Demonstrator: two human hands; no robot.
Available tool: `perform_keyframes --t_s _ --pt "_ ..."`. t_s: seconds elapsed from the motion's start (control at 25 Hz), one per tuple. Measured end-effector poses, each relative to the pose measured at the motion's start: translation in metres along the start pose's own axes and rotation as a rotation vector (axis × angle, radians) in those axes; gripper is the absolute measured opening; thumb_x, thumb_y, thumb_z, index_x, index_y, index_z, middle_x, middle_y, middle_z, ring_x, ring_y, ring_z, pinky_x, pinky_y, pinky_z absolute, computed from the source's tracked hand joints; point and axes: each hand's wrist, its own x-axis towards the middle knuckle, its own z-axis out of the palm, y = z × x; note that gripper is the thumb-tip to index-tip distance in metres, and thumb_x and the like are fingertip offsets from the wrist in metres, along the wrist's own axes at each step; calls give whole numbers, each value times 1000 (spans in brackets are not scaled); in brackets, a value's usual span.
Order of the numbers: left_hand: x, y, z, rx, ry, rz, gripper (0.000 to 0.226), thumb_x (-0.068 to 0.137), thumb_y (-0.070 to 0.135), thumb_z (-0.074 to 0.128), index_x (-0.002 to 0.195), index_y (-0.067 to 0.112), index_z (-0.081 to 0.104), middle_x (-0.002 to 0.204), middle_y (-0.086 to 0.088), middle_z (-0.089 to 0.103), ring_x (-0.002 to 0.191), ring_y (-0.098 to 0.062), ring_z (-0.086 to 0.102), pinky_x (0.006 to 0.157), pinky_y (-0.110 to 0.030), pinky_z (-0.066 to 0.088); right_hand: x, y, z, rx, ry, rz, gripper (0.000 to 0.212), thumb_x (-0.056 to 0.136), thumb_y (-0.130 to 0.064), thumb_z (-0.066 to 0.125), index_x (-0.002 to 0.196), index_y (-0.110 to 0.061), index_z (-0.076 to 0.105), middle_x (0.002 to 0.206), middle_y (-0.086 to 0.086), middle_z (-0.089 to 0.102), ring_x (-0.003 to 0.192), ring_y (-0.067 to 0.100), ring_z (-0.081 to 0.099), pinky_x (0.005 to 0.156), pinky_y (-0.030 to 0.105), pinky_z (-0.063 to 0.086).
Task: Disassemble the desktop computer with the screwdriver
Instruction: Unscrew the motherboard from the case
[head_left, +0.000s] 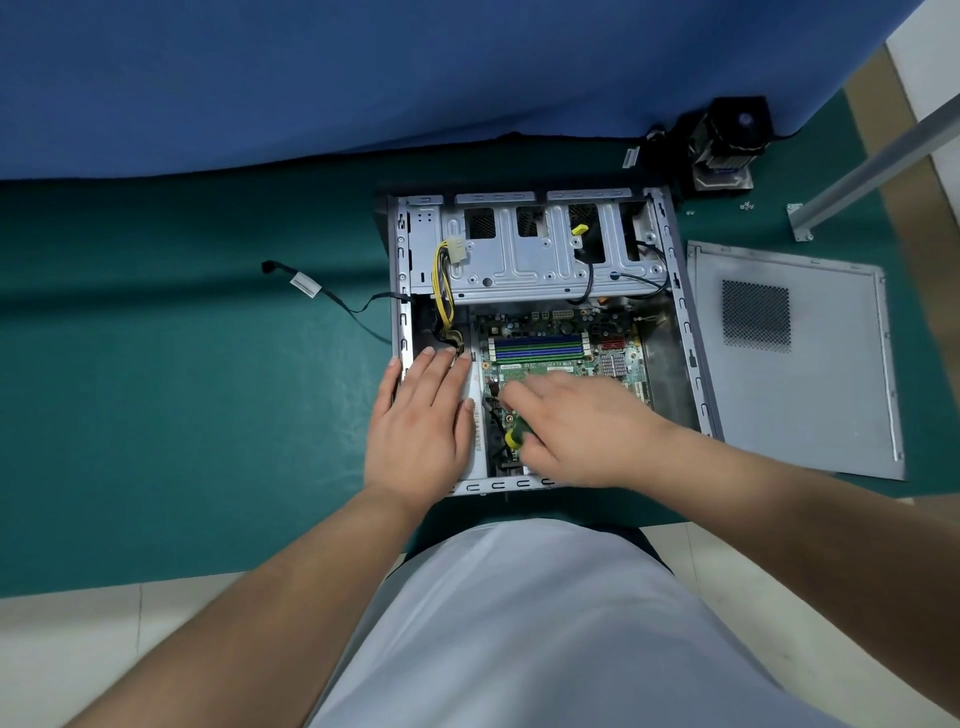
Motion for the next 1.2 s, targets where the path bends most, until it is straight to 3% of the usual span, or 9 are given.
perform_keyframes --t_s 0.16,0.32,0.44,0.56,0.72,0.84,1.0,1.12,1.2 --pt "0 0 1 3 -10 0 49 105 33 39 151 18 48 154 -1 50 148 -22 39 126 -49 18 -1 2 0 -8 -4 83 44 95 -55 34 124 -23 39 103 2 62 89 27 65 56 35 39" --pt "1 0 0 8 -19 -1 50 105 34 38 151 18 48 154 -1 50 147 -22 39 126 -49 18 -3 3 -2 87 -90 -30 37 88 -35 50 123 -24 42 114 1 52 102 24 57 66 36 45" --pt "1 0 -2 8 -22 -4 50 105 33 38 151 18 49 154 -1 51 147 -22 39 126 -49 19 -3 0 -4 156 -74 66 37 98 -48 42 126 -23 41 114 4 56 99 29 62 71 42 53" --pt "1 1 -2 12 -27 -4 50 105 33 39 151 18 49 154 -1 51 147 -22 40 126 -49 19 -4 -6 -2 184 -96 -18 32 93 -34 47 122 -22 44 116 3 52 102 26 57 74 41 52" --pt "1 1 -2 3 -20 -10 49 104 33 40 150 18 50 154 0 51 147 -21 40 126 -49 18 -4 -8 3 123 -42 150 40 100 -54 34 125 -24 41 116 5 54 89 34 65 61 39 48" --pt "0 1 -2 -1 -15 -10 48 104 33 41 149 18 51 153 0 51 146 -21 41 126 -49 19 -4 -8 4 199 -51 63 29 94 -32 47 121 -21 44 116 3 50 100 29 59 73 40 50" --pt "1 1 -3 -3 -21 -15 49 104 33 40 149 19 51 153 0 51 146 -21 41 126 -49 19 -7 -11 6 199 2 167 34 101 -44 41 125 -21 44 122 4 50 94 29 62 67 41 52" --pt "1 2 -3 -6 -21 -18 48 104 33 41 149 19 51 152 1 52 145 -21 42 126 -48 18 -8 -13 10 225 -4 87 35 94 -25 50 128 -19 47 124 5 48 104 29 56 82 43 51" --pt "1 2 -3 -6 -24 -18 48 104 34 40 149 19 51 152 1 52 145 -21 42 126 -49 19 -9 -14 11 238 9 166 35 94 -31 51 127 -20 47 121 4 48 99 29 58 80 41 51"
